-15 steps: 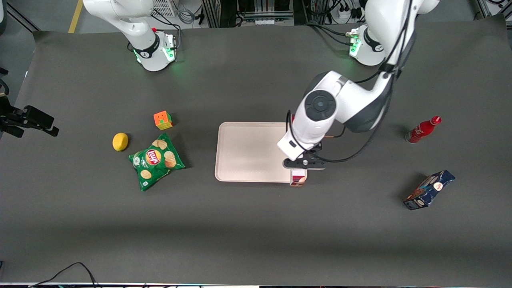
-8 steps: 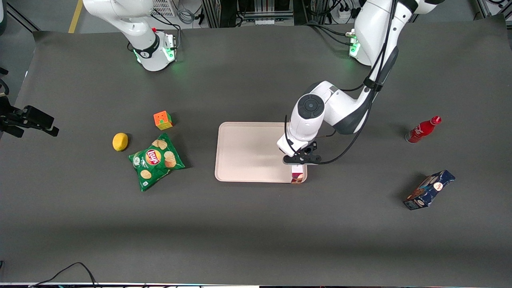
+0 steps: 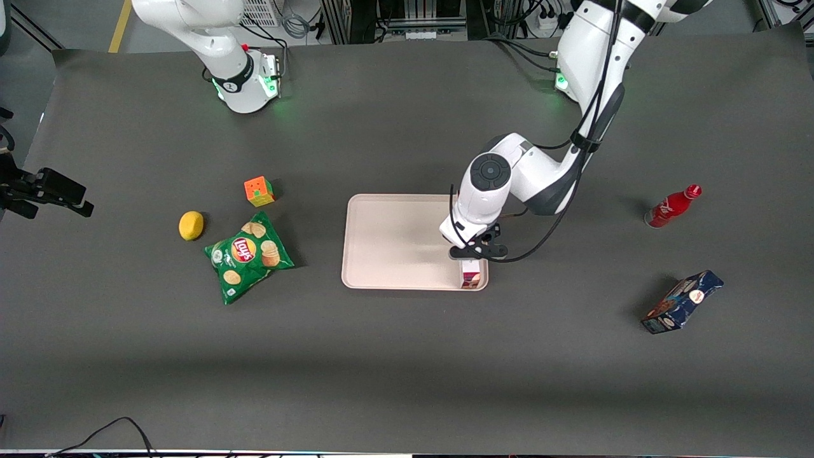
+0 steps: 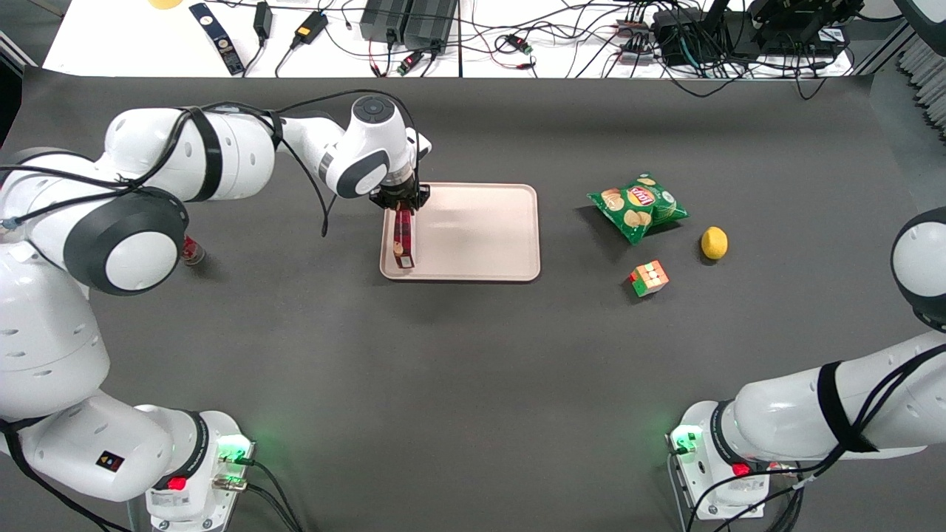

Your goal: Place red cookie box on tray

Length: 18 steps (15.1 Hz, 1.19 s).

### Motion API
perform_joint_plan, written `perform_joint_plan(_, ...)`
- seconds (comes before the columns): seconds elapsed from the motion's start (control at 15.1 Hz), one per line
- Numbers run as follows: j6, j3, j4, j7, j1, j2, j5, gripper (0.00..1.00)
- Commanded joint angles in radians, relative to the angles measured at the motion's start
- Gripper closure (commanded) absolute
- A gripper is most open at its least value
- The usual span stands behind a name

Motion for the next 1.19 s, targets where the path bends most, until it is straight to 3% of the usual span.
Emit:
perform_joint_plan(0.0, 0.018, 0.006, -0.005, -0.032, -0.011, -0.001, 0.02, 0.89)
perform_joint_plan(0.13, 0.018, 0.006, -0.005, -0.03, -0.011, 0.0, 0.018, 0.78)
perform_joint_plan(0.33, 0.033, 0.009, -0.005, -0.03, -0.011, 0.002, 0.018, 0.26)
perform_joint_plan(0.46, 0.039, 0.009, -0.003, -0.03, -0.011, 0.005, 0.018, 0.03)
perform_joint_plan(0.79, 0.007, 0.012, 0.018, -0.026, -0.003, -0.033, 0.004, 0.0)
perform_joint_plan(1.12, -0.316, 0.012, 0.201, 0.051, 0.038, -0.137, -0.002, 0.0)
